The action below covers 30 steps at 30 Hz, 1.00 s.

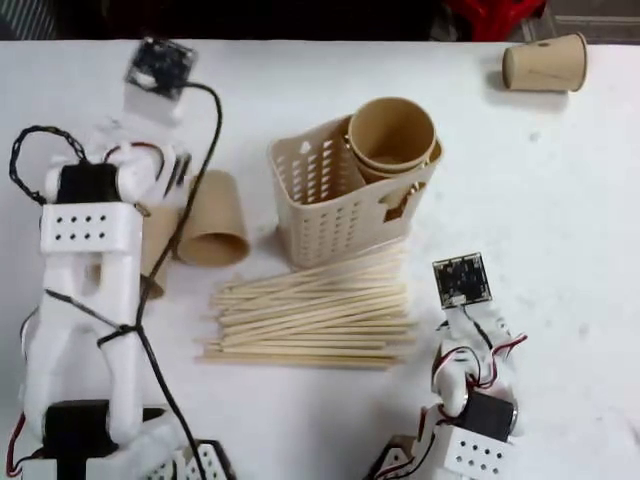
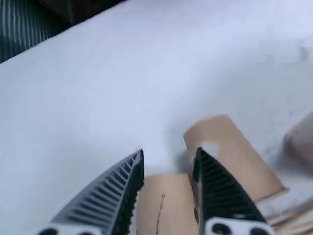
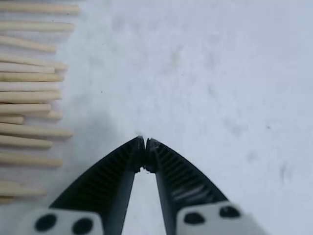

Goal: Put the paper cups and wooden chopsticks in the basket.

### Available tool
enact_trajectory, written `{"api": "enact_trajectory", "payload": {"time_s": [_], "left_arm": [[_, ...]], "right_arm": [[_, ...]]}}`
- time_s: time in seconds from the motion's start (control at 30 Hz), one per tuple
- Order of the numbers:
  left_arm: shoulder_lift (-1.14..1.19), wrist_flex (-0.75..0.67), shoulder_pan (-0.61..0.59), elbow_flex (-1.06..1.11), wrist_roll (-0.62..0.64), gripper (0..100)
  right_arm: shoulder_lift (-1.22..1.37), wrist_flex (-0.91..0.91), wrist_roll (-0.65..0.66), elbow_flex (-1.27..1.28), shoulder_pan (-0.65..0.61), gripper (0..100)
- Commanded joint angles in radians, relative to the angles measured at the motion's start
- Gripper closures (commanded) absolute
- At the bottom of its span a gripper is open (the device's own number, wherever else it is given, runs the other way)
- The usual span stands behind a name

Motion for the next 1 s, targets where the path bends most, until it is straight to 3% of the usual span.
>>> {"api": "enact_trajectory", "payload": {"time_s": [0.0,0.37,0.67,0.97], "left_arm": [[-0.035,0.098,-0.015,0.046,-0.144,76],[-0.444,-0.049,0.002,0.508,-0.293,75],[-0.426,-0.23,0.015,0.617,-0.295,75],[-0.168,-0.391,0.015,0.605,-0.299,75]], "right_arm": [[-0.004,-0.021,0.011,-0.005,-0.008,98.0],[-0.004,-0.019,0.011,-0.005,-0.01,98.0],[-0.004,-0.019,0.011,-0.005,-0.01,98.0],[-0.004,-0.019,0.011,-0.005,-0.01,98.0]]}}
